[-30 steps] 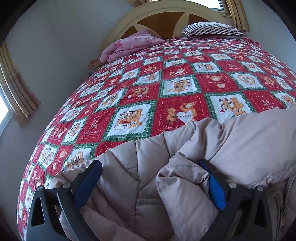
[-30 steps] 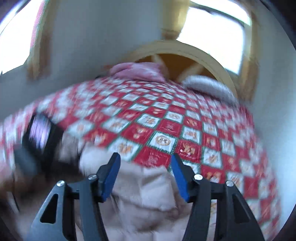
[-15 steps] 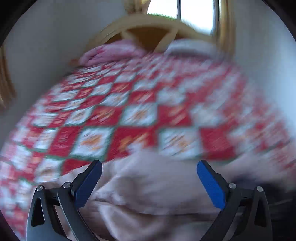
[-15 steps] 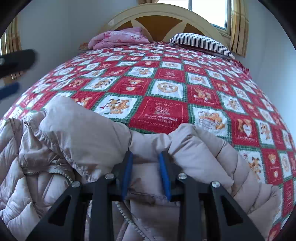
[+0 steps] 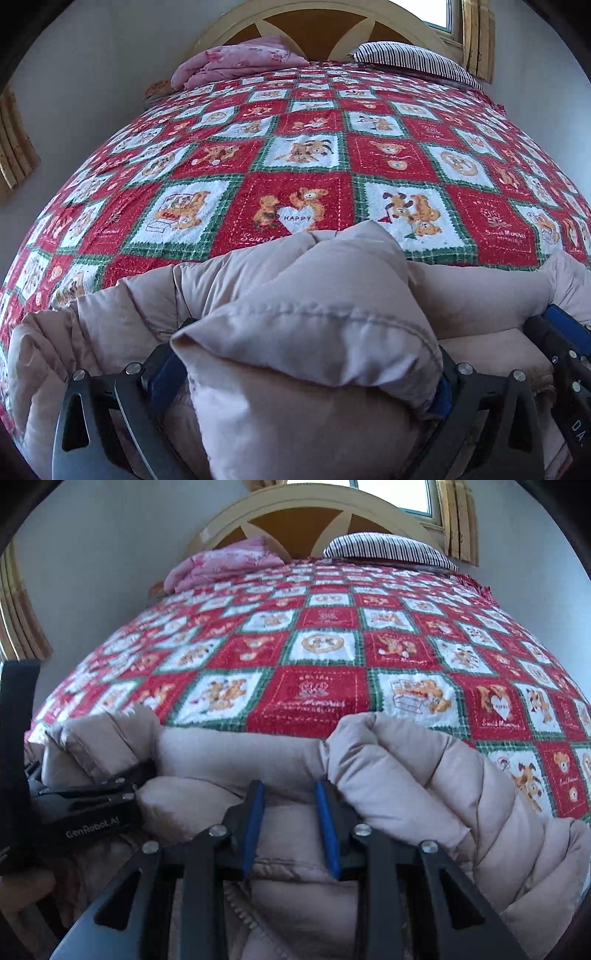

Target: Fold large clothes

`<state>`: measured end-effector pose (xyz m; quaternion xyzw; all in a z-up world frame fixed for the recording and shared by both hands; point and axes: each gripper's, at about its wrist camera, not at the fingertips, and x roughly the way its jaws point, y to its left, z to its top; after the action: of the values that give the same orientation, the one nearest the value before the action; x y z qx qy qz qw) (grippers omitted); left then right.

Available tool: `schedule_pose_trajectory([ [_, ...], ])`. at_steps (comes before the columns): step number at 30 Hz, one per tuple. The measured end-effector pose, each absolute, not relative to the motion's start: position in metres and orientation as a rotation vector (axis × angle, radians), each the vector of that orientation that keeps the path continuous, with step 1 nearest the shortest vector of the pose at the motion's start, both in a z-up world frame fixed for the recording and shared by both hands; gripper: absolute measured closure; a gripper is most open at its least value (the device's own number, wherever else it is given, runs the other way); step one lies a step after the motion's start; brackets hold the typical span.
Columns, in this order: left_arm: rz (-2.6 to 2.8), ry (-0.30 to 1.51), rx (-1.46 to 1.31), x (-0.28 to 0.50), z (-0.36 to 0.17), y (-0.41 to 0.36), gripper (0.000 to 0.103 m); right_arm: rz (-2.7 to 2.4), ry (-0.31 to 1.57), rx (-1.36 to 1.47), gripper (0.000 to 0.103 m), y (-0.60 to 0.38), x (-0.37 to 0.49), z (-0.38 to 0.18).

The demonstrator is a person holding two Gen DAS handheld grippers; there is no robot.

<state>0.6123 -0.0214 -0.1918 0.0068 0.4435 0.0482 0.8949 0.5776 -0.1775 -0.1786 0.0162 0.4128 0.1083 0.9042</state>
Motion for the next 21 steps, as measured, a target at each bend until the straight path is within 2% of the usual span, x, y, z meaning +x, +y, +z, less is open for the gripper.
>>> schedule_pose_trajectory([
  [4, 0.056, 0.891, -0.152, 0.595, -0.166, 0.005, 0.001, 0.215, 0.863, 0.024, 0.071, -0.178, 0.578, -0.183],
  [8, -0.055, 0.693, -0.392, 0.574, -0.107, 0.032, 0.001, 0.204, 0.858, 0.005, 0.071, -0.175, 0.577, -0.184],
  [11, -0.242, 0.679, -0.563, 0.583, -0.089, 0.027, 0.001, 0.197, 0.853, -0.009, 0.071, -0.173, 0.576, -0.184],
  [13, -0.286, 0.712, -0.553, 0.595, -0.095, 0.011, 0.001, 0.2, 0.85, -0.002, 0.071, -0.175, 0.575, -0.184],
  [18, -0.06, 0.907, -0.384, 0.624, -0.165, 0.003, 0.001, 0.211, 0.844, 0.025, 0.071, -0.179, 0.574, -0.184],
  [21, -0.053, 0.871, -0.376, 0.617, -0.183, 0.009, 0.001, 0.216, 0.843, 0.036, 0.071, -0.179, 0.574, -0.183],
])
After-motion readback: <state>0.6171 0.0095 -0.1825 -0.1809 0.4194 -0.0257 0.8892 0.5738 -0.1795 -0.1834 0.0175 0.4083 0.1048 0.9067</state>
